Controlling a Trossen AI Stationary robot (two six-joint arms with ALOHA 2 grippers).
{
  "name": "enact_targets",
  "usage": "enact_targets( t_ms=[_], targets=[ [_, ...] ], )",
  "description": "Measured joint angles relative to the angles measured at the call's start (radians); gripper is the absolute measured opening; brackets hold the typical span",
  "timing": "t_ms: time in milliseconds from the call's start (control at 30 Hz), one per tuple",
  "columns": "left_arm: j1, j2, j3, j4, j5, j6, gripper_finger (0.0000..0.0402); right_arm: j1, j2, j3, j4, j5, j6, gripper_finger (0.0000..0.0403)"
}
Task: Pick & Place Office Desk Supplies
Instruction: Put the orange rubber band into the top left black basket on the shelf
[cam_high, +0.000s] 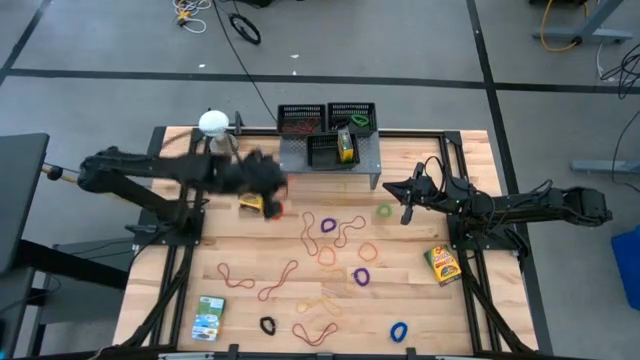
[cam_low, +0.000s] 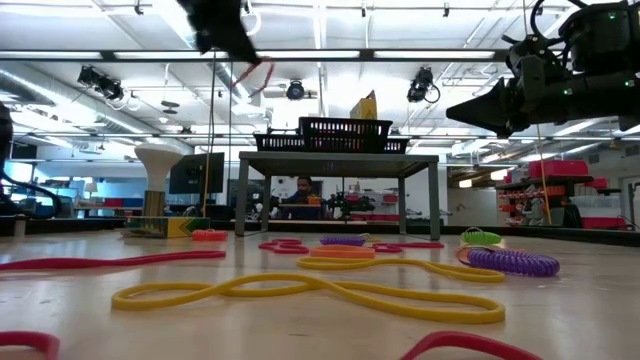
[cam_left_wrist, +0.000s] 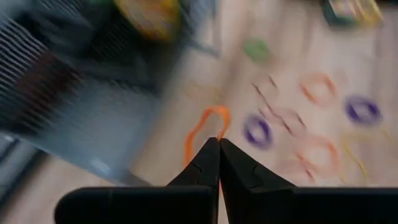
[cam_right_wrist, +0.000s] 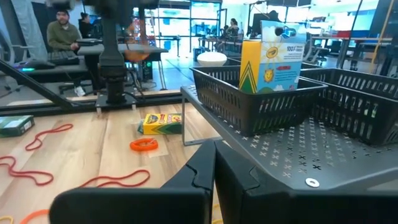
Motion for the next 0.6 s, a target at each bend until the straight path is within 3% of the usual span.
enact_targets(
  t_ms=[133,333,600],
  targets=[
    [0.158,0.034,0.116,0.016,0.026,0.125,0.0006,0.0,0.0,0.0,0.003,0.0,0.0,0.0018],
    [0.382,0.14,0.233,0.046,0.162,0.296,0.0006,0.0,0.0,0.0,0.004,0.0,0.0,0.0018],
    [0.56,0.344,0.341,0.069,0.231,0.415,0.0007,0.0,0.0,0.0,0.004,0.0,0.0,0.0018]
  ],
)
